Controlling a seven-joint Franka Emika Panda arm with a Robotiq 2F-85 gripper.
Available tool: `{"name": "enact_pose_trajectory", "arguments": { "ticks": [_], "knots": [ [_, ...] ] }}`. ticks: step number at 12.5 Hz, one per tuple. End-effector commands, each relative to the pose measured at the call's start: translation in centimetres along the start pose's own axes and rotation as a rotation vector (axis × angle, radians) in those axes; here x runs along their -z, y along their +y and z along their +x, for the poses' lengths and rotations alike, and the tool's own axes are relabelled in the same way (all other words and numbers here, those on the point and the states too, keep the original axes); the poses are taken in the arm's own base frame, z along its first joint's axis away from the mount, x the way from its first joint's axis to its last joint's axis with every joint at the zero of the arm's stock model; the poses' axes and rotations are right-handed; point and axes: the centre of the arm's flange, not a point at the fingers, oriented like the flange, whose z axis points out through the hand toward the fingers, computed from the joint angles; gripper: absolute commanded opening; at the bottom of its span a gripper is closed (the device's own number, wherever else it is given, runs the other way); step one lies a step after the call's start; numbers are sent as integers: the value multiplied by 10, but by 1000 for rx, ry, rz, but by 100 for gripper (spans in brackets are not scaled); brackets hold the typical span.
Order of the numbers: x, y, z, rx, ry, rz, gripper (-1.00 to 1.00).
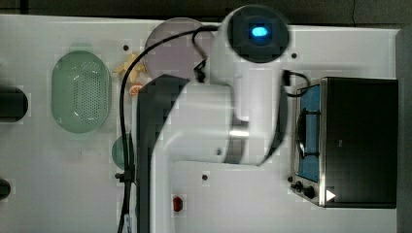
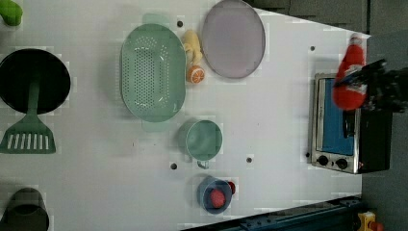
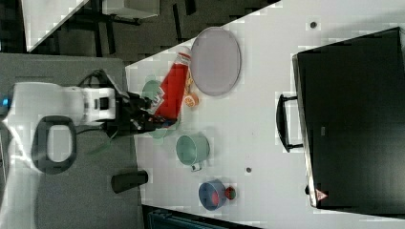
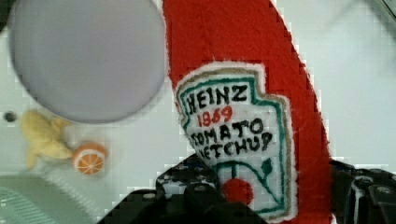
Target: Pick Ketchup from oven and place it on table.
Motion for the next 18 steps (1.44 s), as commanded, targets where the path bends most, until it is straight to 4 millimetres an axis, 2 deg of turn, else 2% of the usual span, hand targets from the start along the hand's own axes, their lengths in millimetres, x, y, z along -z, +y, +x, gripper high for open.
{"name": "enact_pose_trajectory", "arguments": {
  "ticks": [1, 6, 10, 12, 14, 15, 16, 17, 18],
  "knots": [
    [-32, 22, 17, -95, 5, 14, 29],
    [-154, 39, 1, -107, 7, -8, 29],
    [-223, 35, -1, -94, 46, -12, 29],
    [-249, 30, -4, -81, 35, -38, 34],
    [-266, 28, -5, -76, 32, -50, 75],
    [-267, 28, -4, -76, 38, -47, 97],
    [-260, 26, -2, -76, 47, -35, 100],
    [-244, 22, -1, -74, 65, -10, 100],
    [-219, 16, 2, -72, 91, 25, 100]
  ]
}}
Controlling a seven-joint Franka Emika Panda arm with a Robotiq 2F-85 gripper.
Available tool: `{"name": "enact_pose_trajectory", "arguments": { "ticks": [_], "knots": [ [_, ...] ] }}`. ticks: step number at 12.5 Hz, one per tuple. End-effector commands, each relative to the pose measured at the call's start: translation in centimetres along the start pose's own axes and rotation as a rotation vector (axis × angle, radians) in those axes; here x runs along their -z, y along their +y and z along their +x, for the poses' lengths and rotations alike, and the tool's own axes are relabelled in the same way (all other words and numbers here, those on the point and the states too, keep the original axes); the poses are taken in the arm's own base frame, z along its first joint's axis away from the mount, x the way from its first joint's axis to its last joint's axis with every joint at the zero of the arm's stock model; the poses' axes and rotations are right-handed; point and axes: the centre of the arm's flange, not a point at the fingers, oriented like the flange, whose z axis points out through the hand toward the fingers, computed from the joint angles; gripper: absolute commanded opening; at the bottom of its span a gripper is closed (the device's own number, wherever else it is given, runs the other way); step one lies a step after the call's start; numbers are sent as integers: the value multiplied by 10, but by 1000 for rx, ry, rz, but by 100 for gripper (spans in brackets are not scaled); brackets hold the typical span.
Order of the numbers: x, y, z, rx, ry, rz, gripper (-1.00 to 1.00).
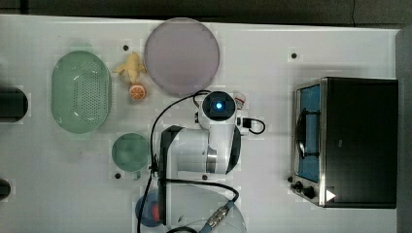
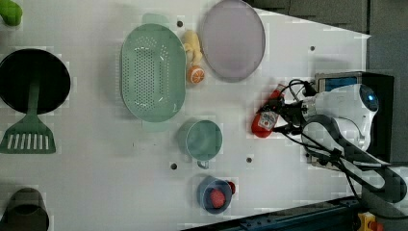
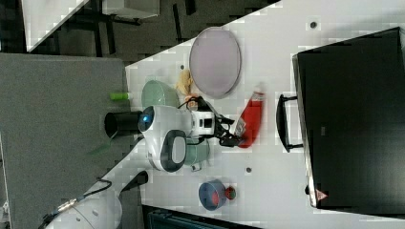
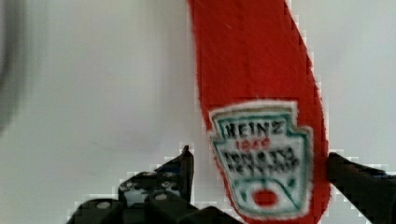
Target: Pick Ketchup from oven and place it on table.
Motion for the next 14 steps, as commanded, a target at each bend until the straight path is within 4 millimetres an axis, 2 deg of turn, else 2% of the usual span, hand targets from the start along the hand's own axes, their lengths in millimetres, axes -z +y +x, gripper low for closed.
{"name": "enact_pose_trajectory", "arguments": {
  "ticks": [1, 3, 7, 10, 12, 14],
  "knots": [
    [111, -11, 19, -41, 125, 161, 100],
    [181, -13, 20, -36, 162, 227, 100],
    [302, -4, 12, -21, 170, 274, 100],
    [370, 7, 3, -10, 154, 269, 100],
    [403, 13, -5, 0, 129, 246, 100],
    [427, 21, -12, 5, 103, 220, 100]
  ]
}}
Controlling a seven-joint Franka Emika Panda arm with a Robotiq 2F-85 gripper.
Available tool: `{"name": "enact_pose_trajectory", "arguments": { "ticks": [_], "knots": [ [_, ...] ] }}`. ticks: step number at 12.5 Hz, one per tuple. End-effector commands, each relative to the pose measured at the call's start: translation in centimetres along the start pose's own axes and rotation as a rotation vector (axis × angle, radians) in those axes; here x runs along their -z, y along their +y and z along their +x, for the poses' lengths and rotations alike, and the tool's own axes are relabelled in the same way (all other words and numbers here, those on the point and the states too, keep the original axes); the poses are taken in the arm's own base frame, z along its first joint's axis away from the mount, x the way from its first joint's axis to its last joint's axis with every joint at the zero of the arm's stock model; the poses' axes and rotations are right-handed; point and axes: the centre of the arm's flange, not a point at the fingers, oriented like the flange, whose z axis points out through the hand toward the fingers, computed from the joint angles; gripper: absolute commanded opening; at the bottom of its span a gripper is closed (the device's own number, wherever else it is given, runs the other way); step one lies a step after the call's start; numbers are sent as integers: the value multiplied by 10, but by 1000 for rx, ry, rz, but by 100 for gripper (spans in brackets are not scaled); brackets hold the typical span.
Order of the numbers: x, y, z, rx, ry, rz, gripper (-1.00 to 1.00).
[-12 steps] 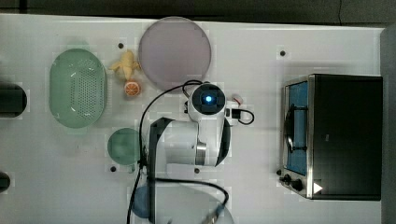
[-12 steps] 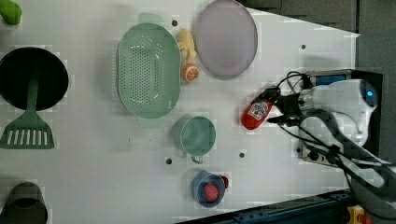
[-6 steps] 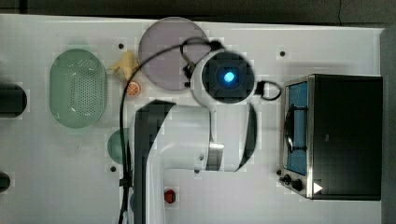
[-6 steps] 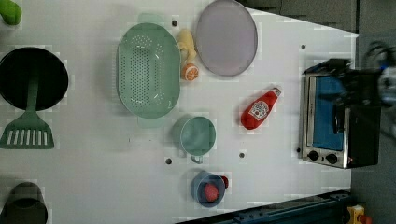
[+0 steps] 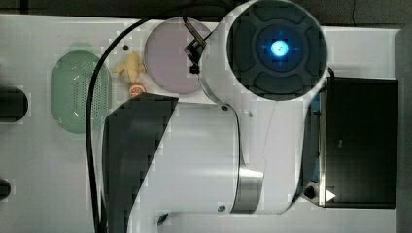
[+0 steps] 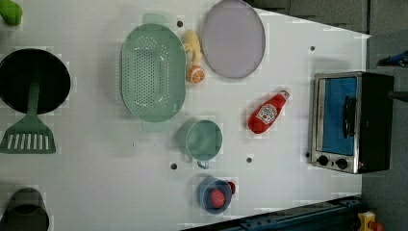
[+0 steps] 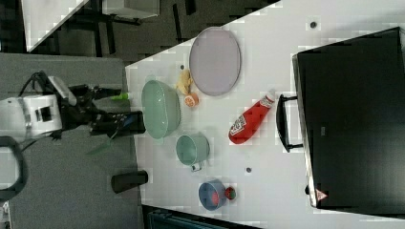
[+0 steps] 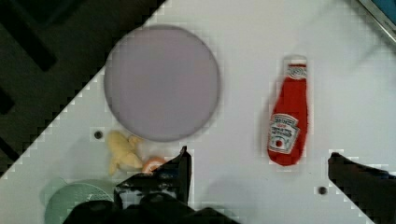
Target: Pick Ketchup from oven and place it on table.
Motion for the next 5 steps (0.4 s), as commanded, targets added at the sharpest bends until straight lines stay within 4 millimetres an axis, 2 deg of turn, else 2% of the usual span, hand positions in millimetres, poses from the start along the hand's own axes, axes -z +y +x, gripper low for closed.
{"name": "enact_pose_trajectory", "arguments": {
  "ticks": [1, 3, 5],
  "knots": [
    [19, 1, -2, -25, -30, -34, 100],
    [36, 7, -2, -23, -20, -77, 100],
    [41, 10, -8, -17, -36, -122, 100]
  ]
}}
